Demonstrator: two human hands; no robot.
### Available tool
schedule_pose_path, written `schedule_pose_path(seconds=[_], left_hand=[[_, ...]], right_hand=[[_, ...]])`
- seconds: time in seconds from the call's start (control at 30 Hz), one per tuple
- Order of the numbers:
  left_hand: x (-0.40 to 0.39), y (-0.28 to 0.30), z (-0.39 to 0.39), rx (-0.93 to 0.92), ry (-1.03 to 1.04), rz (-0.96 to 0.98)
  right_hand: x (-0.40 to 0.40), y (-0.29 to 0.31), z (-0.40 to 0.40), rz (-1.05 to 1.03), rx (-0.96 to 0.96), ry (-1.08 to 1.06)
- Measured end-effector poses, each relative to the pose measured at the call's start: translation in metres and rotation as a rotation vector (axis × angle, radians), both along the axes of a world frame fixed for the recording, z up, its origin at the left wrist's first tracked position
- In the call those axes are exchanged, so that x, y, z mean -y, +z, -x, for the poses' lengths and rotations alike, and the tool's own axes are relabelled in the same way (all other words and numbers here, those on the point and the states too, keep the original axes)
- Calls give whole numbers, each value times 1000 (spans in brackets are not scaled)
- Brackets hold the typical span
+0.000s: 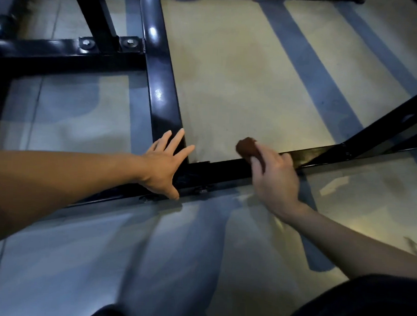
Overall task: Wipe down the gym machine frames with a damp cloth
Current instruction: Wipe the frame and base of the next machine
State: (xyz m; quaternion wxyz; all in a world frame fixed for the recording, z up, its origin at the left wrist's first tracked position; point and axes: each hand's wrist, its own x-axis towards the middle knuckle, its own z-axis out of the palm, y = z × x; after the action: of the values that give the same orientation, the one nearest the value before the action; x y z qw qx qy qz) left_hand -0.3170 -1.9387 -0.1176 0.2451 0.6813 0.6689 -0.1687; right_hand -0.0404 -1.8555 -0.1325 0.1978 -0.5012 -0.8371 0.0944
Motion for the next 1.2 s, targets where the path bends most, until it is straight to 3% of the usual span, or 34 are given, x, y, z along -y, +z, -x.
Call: schedule_pose_path(seconds=[0.13,0.3,0.37,0.47,0.6,0.67,0.77,0.83,0.9,1.0,1.07,1.2], left_hand=[[9,3,4,-1,79,18],[17,5,10,26,182,61],[16,6,12,67,170,75],[17,6,14,76,153,69],[18,6,13,38,130,74],[15,7,13,49,101,77],[8,13,12,51,32,45],[0,16,8,55,58,8],[-8,18,3,116,130,-42],[-9,25,-2,273,131,-139],[-7,34,-10,366,86,-204],[-15,51,-40,493,118,-316]], right_hand=[[42,-3,16,5,112,374],[-6,0,-18,64,17,-79],[-4,-1,2,29,4,-89],[30,-10,45,-47,-15,173],[49,-5,23,-98,170,509],[27,-4,-6,-84,154,364],[-13,-4,-15,24,25,-57],[-12,-6,3,-1,-15,-44],[7,-9,22,3,-26,172],[24,-3,22,139,5,408],[10,7,11,291,-90,282],[-21,50,-3,953,-519,-82]])
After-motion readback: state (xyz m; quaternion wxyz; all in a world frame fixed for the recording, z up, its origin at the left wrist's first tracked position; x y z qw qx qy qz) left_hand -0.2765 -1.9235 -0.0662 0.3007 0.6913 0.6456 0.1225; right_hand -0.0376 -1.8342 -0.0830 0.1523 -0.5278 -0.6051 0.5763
